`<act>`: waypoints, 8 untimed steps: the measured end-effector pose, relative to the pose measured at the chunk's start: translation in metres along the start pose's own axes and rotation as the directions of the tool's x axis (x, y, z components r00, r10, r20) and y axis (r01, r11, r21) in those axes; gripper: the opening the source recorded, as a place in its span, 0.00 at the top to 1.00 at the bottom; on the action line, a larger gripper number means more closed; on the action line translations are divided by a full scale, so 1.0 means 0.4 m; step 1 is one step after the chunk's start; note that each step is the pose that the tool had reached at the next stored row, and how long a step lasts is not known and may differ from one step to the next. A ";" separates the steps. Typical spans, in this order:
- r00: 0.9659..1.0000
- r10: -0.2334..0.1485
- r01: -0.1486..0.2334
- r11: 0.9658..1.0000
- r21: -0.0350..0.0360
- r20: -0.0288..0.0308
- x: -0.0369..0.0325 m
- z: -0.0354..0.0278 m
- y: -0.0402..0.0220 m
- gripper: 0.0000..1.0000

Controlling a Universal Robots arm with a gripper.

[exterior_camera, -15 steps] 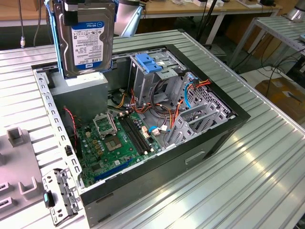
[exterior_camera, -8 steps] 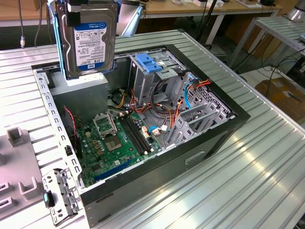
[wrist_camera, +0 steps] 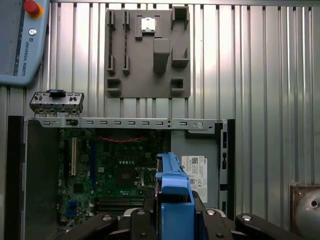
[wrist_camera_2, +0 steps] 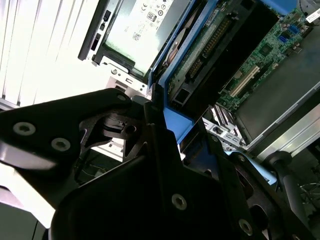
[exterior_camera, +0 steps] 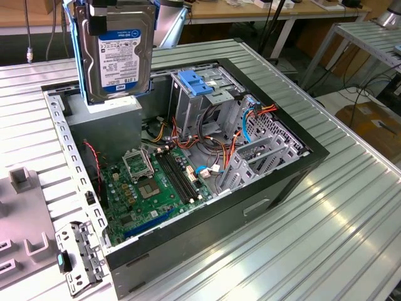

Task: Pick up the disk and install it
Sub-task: 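Pick up the disk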

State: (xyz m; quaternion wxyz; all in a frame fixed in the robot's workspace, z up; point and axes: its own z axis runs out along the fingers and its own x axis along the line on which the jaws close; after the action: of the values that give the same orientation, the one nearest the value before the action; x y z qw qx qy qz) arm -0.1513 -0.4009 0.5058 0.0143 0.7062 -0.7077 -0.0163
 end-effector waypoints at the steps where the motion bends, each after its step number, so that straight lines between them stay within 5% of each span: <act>1: 1.000 0.000 0.000 1.000 0.000 0.000 0.000 0.000 0.000 0.63; 8: 1.000 0.000 0.000 1.000 0.000 0.000 0.003 0.000 -0.001 0.63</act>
State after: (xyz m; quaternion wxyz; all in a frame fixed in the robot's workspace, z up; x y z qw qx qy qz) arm -0.1511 -0.4022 0.5059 0.0144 0.7062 -0.7076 -0.0163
